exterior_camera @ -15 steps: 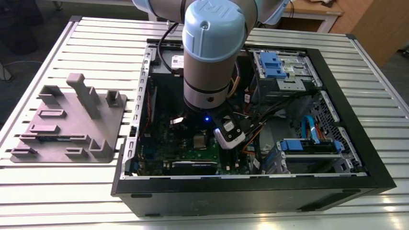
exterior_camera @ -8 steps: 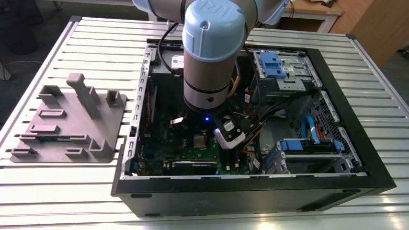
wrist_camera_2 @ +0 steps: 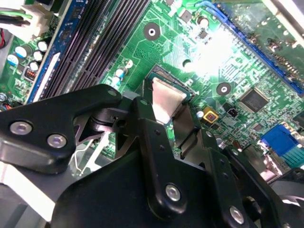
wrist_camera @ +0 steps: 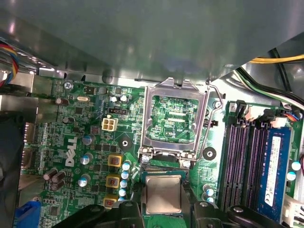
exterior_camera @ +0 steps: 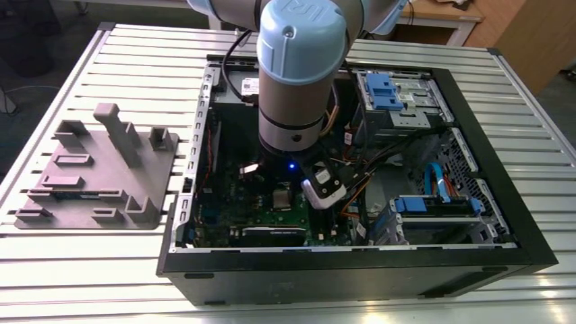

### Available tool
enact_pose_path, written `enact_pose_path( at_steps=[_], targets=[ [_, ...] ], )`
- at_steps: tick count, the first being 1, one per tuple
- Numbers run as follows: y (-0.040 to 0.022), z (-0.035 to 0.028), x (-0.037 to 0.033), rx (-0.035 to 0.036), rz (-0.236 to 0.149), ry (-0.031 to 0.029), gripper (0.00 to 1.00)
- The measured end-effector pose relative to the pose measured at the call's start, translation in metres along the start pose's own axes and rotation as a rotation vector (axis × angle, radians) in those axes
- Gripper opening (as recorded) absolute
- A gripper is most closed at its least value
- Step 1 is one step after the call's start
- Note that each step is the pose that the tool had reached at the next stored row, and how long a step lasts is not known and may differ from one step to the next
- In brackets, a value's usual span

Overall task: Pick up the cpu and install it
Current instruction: 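Place the cpu into insertion slot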

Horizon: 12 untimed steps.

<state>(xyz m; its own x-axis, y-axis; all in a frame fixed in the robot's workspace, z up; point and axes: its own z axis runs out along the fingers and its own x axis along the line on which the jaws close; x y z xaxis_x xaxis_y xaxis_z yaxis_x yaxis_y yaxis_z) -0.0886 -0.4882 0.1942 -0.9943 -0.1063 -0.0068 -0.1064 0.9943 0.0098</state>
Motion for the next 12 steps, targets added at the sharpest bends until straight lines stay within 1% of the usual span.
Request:
enact_pose_path(
  at_steps=[4,9,12],
  targets=[
    [0.0000,-0.0001,0.0000,0.0003,0.015,0.0000,0.42],
    [0.0000,0.0001,0.0002,-0.0002,0.015,0.0000,0.42],
    [0.0001,0.0014,0.0008,-0.0004,0.016,-0.0002,0.42]
  ],
)
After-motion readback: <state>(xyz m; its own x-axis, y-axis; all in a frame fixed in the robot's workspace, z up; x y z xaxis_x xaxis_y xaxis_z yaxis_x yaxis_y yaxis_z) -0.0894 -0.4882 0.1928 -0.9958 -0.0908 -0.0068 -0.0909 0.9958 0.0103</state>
